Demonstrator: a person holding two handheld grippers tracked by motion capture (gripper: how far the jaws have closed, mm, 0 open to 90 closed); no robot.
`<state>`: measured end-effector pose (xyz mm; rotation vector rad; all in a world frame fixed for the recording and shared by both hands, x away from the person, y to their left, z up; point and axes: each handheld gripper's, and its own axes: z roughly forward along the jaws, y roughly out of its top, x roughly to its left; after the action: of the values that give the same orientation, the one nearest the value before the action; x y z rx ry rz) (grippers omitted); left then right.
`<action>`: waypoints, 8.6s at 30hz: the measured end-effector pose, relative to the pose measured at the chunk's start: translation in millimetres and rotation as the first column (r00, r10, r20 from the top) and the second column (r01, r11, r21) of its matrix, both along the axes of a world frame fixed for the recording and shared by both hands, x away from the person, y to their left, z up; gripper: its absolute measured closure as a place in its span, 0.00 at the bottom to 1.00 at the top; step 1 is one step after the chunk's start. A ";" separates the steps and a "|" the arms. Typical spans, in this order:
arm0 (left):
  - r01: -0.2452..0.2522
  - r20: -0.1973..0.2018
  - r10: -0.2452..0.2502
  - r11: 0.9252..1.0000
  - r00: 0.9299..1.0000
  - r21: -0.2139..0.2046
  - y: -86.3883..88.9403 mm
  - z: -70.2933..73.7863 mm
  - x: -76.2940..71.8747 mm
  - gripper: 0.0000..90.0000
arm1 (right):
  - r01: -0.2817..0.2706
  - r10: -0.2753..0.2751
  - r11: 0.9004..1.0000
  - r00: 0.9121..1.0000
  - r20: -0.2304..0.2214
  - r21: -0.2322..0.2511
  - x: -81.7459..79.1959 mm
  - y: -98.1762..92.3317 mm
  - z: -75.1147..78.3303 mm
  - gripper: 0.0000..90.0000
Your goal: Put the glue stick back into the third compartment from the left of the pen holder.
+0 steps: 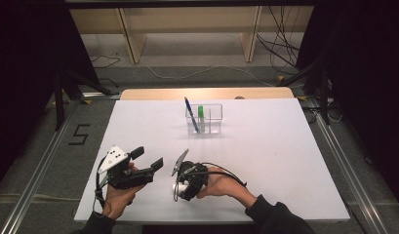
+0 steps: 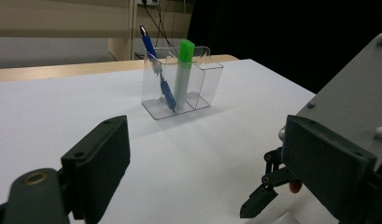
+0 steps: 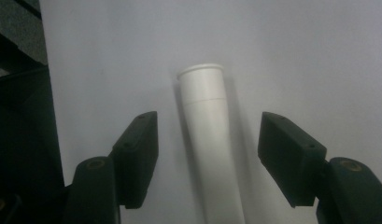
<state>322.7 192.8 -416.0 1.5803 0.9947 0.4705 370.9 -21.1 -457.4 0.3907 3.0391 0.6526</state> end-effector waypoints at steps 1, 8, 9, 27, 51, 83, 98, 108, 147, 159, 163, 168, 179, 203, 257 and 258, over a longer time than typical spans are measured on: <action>0.000 0.000 0.000 1.000 1.000 0.000 0.1 0.1 0.0 0.17 | -0.018 0.018 1.000 1.000 0.006 -0.006 0.9 0.5 0.2 0.45; -0.003 -0.001 0.003 1.000 1.000 -0.002 0.1 0.0 0.0 0.17 | -0.032 0.032 0.999 0.999 0.001 -0.035 0.5 5.0 -0.8 0.50; -0.003 -0.001 0.003 1.000 1.000 0.000 0.2 0.0 0.0 0.17 | -0.033 0.033 0.999 0.999 0.005 -0.041 0.5 5.0 -0.8 0.50; -0.010 0.000 0.010 1.000 1.000 0.000 1.0 0.3 -0.2 0.17 | -0.043 0.043 0.997 0.999 0.006 -0.057 0.8 9.9 -1.1 0.61; -0.021 0.001 0.021 1.000 1.000 0.007 2.3 0.4 -0.3 0.17 | -0.082 0.083 0.987 0.997 0.004 -0.135 1.8 17.6 -4.4 0.69; -0.031 0.002 0.031 1.000 1.000 -0.003 2.6 0.0 -0.2 0.17 | 0.038 -0.047 0.997 0.988 0.149 0.064 23.8 -15.3 30.7 0.76; -0.003 -0.016 0.003 1.000 1.000 0.002 -0.5 -2.6 0.7 0.17 | 0.208 -0.283 0.922 0.938 0.200 0.325 47.5 -66.8 51.3 0.76; 0.004 -0.023 -0.004 1.000 1.000 0.001 -1.3 -3.7 0.9 0.17 | 0.279 -0.376 0.873 0.908 0.187 0.400 62.1 -88.9 58.7 0.76; 0.003 -0.019 -0.003 1.000 1.000 0.004 -2.1 -3.8 0.9 0.17 | 0.461 -0.597 0.711 0.794 0.111 0.531 107.4 -135.7 73.6 0.76; 0.006 -0.016 -0.006 1.000 1.000 0.005 -2.2 -3.6 0.7 0.17 | 0.477 -0.630 0.685 0.767 0.119 0.551 123.3 -133.5 84.6 0.76; 0.008 -0.016 -0.008 1.000 1.000 0.006 -2.2 -3.7 0.8 0.17 | 0.486 -0.641 0.679 0.758 0.121 0.550 128.7 -131.7 85.9 0.76; 0.009 -0.016 -0.009 1.000 1.000 0.005 -2.3 -3.7 0.9 0.17 | 0.497 -0.654 0.673 0.746 0.127 0.548 134.8 -129.4 85.7 0.76; 0.009 -0.017 -0.009 1.000 1.000 0.005 -2.1 -3.7 1.0 0.17 | 0.523 -0.680 0.659 0.722 0.130 0.541 147.8 -127.0 85.9 0.76; 0.009 -0.015 -0.009 1.000 1.000 0.005 -1.7 -3.1 0.7 0.17 | 0.575 -0.707 0.648 0.698 0.114 0.501 163.1 -117.7 67.4 0.76; 0.035 -0.038 -0.035 0.999 0.999 0.010 -5.4 -5.5 1.8 0.17 | 0.469 -0.608 0.656 0.793 0.046 0.591 76.2 -148.1 80.0 0.28; 0.037 -0.040 -0.037 0.999 0.999 0.011 -5.4 -5.5 1.9 0.17 | 0.469 -0.608 0.654 0.793 0.043 0.593 74.9 -148.5 79.5 0.28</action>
<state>324.5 187.5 -421.5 1.6210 0.9929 0.4214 445.8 -169.6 -377.9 1.0893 2.2357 1.3886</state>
